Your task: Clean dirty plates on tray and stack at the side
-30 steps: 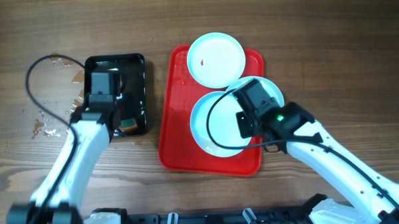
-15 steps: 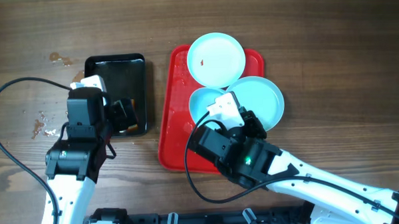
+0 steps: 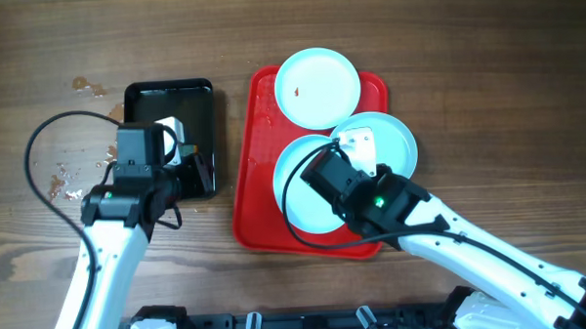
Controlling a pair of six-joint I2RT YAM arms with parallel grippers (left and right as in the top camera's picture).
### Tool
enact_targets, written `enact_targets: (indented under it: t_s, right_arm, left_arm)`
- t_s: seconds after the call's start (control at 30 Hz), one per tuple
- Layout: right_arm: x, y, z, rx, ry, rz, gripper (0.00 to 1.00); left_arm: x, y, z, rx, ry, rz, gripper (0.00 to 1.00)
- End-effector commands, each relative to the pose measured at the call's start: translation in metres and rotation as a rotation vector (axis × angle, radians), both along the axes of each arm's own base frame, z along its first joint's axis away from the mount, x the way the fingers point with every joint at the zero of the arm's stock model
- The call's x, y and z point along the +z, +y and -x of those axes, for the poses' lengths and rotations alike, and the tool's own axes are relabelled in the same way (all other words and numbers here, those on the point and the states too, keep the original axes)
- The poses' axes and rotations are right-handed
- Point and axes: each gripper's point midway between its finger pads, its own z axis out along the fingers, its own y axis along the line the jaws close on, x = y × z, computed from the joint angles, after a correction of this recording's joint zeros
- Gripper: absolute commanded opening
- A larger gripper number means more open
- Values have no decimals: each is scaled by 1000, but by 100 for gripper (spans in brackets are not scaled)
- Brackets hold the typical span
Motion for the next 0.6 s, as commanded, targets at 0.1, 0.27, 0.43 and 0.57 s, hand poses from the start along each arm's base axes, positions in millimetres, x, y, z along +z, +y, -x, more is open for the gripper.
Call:
enact_targets:
  t_s: [0.1, 0.27, 0.43, 0.57]
  right_arm:
    - [8, -2, -17, 103, -51, 141, 4]
    - [74, 5, -32, 206, -291, 328, 4]
    - [116, 18, -22, 251, -502, 538, 4]
    - [116, 19, -21, 281, -493, 571, 4]
  left_arm:
    - [-21, -3, -1, -10, 69, 12, 68]
    - [-18, -3, -1, -10, 57, 13, 99]
    - [-18, -3, 0, -10, 60, 12, 100]
    - [-18, -3, 0, -10, 60, 12, 100]
